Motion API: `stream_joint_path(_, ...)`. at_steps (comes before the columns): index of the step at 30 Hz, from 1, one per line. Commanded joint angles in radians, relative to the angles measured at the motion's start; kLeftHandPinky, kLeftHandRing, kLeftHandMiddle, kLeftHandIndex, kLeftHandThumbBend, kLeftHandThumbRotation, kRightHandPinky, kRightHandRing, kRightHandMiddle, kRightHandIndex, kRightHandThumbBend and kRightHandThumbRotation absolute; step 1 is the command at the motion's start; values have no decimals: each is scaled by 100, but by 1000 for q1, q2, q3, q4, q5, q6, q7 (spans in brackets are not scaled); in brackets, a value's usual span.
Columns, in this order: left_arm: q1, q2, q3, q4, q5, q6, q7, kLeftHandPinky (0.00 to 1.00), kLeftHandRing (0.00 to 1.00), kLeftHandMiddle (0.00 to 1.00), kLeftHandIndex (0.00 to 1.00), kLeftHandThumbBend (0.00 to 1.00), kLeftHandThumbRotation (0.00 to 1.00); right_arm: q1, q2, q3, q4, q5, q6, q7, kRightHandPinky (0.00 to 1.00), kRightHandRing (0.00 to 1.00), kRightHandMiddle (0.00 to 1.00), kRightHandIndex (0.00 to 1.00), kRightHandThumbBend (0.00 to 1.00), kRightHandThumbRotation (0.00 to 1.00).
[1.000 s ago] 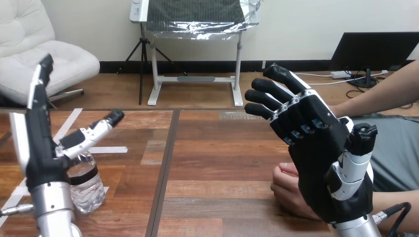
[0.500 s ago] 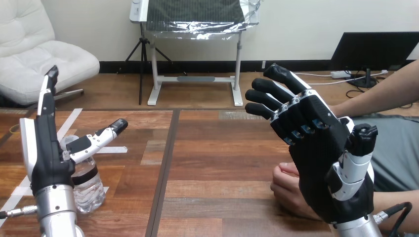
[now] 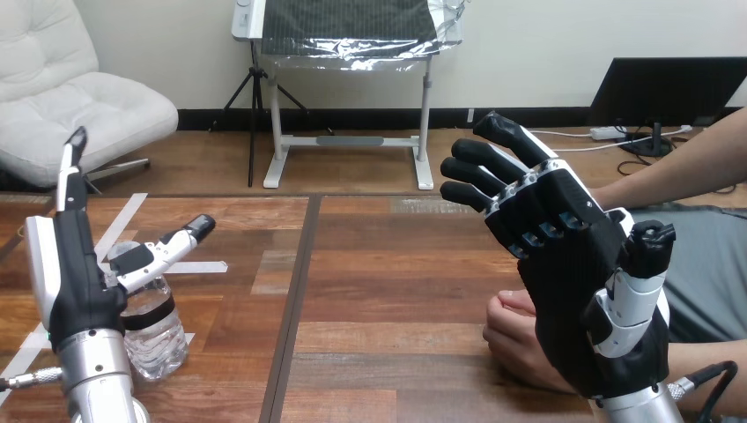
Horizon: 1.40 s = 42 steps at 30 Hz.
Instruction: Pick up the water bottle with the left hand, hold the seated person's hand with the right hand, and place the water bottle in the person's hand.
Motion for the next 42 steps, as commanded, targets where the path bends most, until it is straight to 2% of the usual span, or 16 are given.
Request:
stream_joint_path(1,-63,30,-17,0,22,15,21,91,95,96,96,94,10,-37,8,-12,-6,8,-20,0,81,83,83,86,73,100)
stream_joint_path(14,-62,36,-22,11,20,41,50,86,94,96,97,93,6,-38,7,-12,-8,17,-13,7,81,82,82,85,73,100)
stream_joint_path(26,-59,38,-28,12,25,71,82,84,93,95,97,93,7,-38,6,-14,-8,24,-8,14,80,81,82,84,73,100)
stream_joint_path(35,-57,40,-31,19,17,88,81,86,94,96,99,92,8,-36,5,-15,-10,18,-11,12,80,81,82,84,73,100)
stream_joint_path(42,-53,39,-36,11,15,112,68,84,93,95,99,93,12,-37,6,-14,-11,17,-11,11,79,81,81,84,73,100)
